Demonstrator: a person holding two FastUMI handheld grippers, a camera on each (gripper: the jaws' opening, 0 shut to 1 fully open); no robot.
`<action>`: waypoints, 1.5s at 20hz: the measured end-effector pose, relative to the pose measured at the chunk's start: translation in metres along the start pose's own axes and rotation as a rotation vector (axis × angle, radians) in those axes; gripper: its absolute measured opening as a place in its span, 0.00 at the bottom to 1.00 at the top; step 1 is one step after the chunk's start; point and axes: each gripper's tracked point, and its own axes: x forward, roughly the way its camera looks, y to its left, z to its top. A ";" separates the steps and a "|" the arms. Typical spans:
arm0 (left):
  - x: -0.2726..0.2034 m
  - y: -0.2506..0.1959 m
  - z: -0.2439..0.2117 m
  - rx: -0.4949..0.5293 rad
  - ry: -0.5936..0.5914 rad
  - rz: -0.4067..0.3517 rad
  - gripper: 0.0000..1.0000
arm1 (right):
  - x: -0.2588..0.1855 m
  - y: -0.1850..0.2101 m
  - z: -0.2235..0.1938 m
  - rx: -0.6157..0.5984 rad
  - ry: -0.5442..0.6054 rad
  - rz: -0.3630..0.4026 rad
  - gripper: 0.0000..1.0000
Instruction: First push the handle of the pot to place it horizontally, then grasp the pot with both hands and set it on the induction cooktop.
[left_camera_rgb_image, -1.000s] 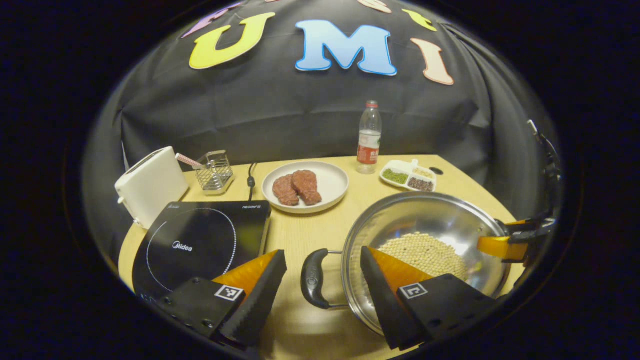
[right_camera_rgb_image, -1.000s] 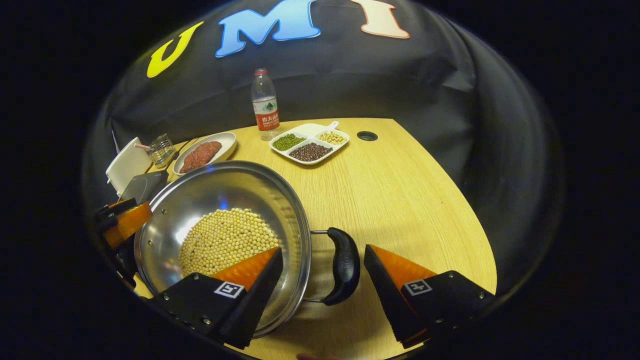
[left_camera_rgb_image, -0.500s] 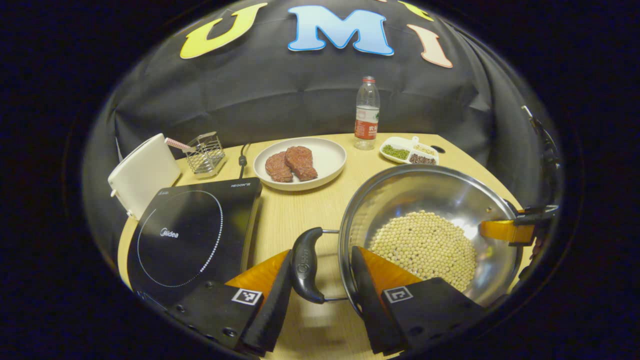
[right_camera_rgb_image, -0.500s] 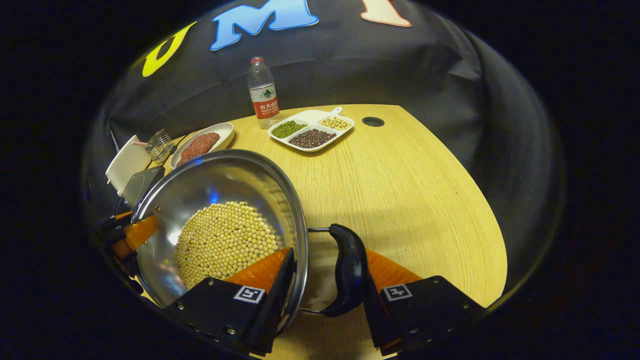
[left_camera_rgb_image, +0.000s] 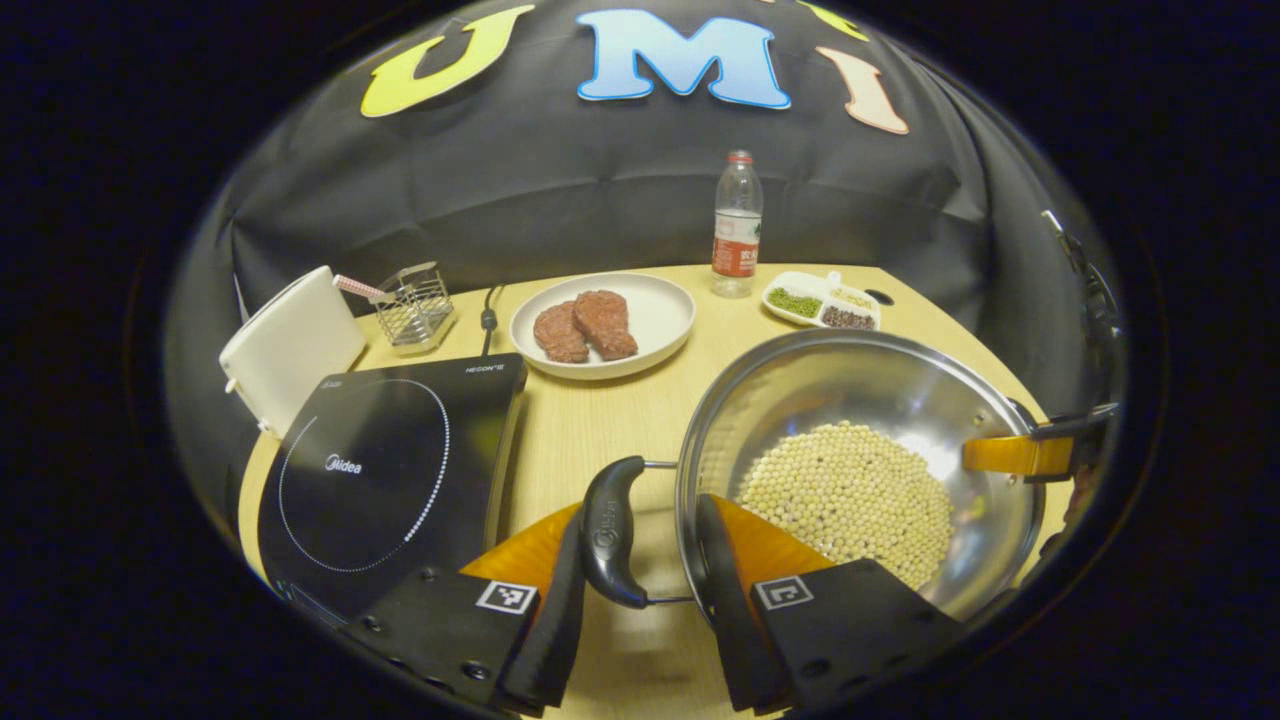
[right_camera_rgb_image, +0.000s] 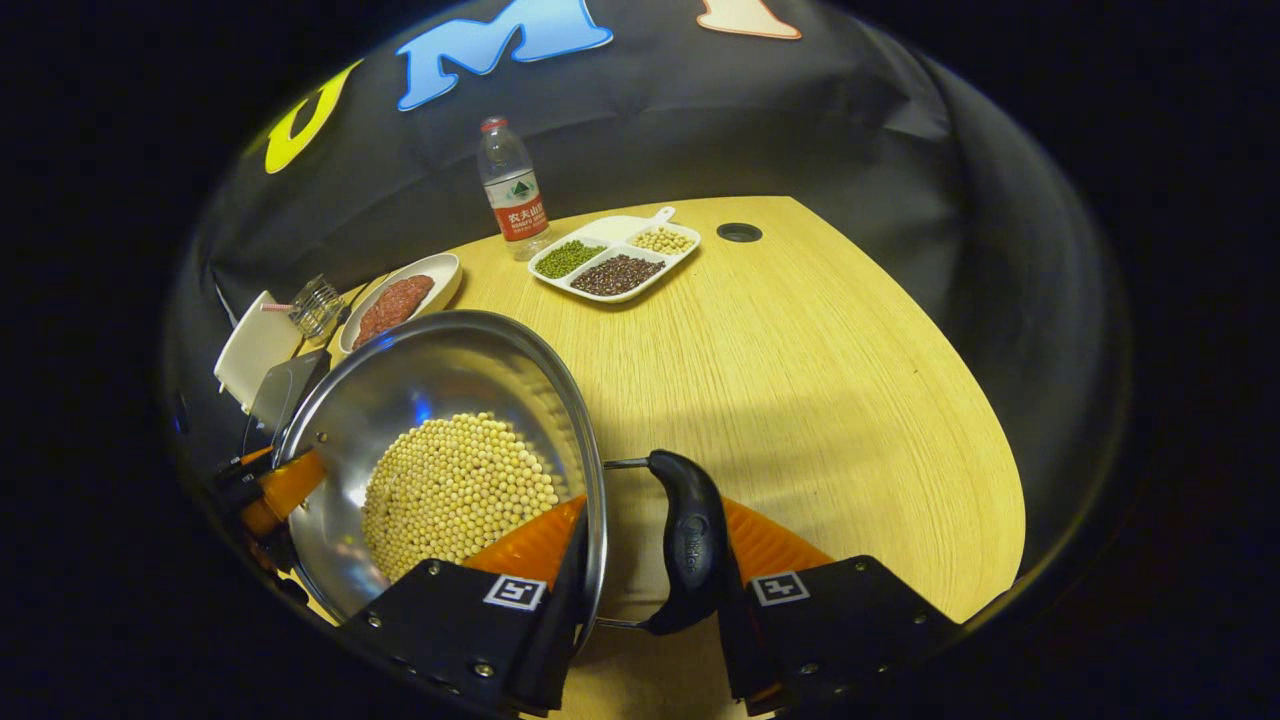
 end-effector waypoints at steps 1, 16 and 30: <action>0.001 0.000 0.000 0.004 0.002 -0.009 0.65 | -0.001 0.000 -0.001 0.005 0.001 -0.007 0.60; -0.077 0.075 0.029 0.029 -0.030 -0.089 0.61 | -0.089 0.081 -0.017 0.075 -0.040 -0.045 0.59; -0.097 0.193 0.044 -0.018 -0.046 -0.046 0.61 | -0.094 0.191 0.005 0.013 -0.060 -0.014 0.59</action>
